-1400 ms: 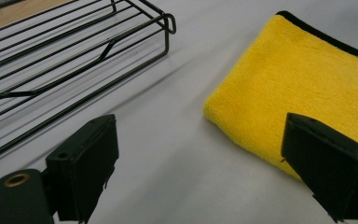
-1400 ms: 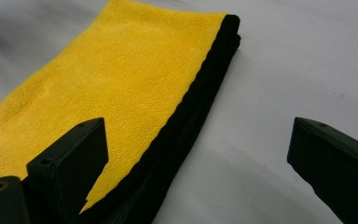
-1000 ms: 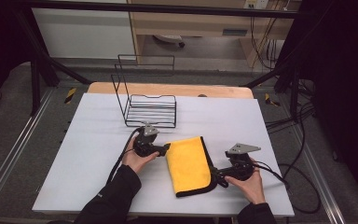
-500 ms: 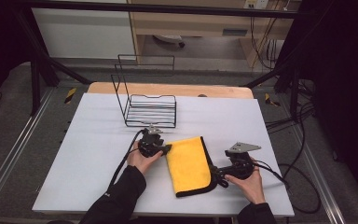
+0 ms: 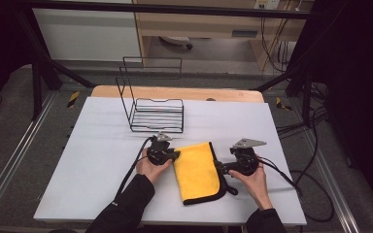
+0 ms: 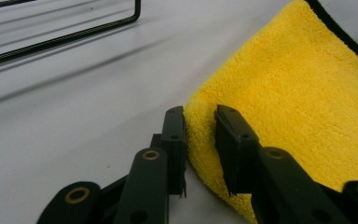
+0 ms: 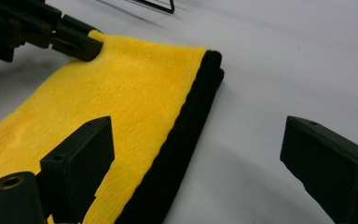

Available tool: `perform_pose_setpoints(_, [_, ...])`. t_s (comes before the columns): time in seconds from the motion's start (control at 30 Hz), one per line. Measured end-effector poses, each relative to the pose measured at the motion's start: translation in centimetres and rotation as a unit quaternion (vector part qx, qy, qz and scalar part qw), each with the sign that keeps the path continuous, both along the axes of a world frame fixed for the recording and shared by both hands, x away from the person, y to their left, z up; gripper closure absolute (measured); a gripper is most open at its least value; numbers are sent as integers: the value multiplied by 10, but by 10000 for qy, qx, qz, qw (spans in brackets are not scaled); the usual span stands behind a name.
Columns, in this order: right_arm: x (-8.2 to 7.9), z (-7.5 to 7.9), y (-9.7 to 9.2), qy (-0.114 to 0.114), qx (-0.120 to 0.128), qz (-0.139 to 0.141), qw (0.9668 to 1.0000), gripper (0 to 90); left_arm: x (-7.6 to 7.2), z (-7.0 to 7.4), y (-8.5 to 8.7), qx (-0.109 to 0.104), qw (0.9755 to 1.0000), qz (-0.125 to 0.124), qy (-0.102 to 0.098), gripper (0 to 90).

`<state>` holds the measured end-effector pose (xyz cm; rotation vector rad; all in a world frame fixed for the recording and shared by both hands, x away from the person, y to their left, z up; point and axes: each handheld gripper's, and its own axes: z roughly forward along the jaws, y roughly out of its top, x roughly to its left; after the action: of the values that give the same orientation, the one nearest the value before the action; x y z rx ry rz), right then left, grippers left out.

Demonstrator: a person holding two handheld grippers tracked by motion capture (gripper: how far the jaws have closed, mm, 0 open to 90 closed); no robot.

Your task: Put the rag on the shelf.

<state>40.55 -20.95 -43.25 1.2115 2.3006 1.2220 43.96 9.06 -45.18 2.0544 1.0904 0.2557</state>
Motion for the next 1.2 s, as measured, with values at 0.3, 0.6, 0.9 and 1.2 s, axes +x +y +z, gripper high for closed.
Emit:
perform_pose_setpoints(0.3, [31, -5, 16, 82, 161, -157, 9997, 250, -4, -2, -3, 114, 9997, -85, -217, 753])
perform_pose_setpoints(0.6, [52, -17, 33, 214, -185, -40, 9996, 429, -3, -2, -3, 144, 9995, -124, -246, 762])
perform_pose_setpoints(0.9, [53, -20, 35, 605, -61, -40, 9981, 577, -3, -2, -3, 152, 9994, -170, -272, 764])
perform_pose_setpoints(1.2, [55, -19, 35, 950, 197, 69, 9953, 775, -1, -3, 0, 56, 9995, -225, -217, 770])
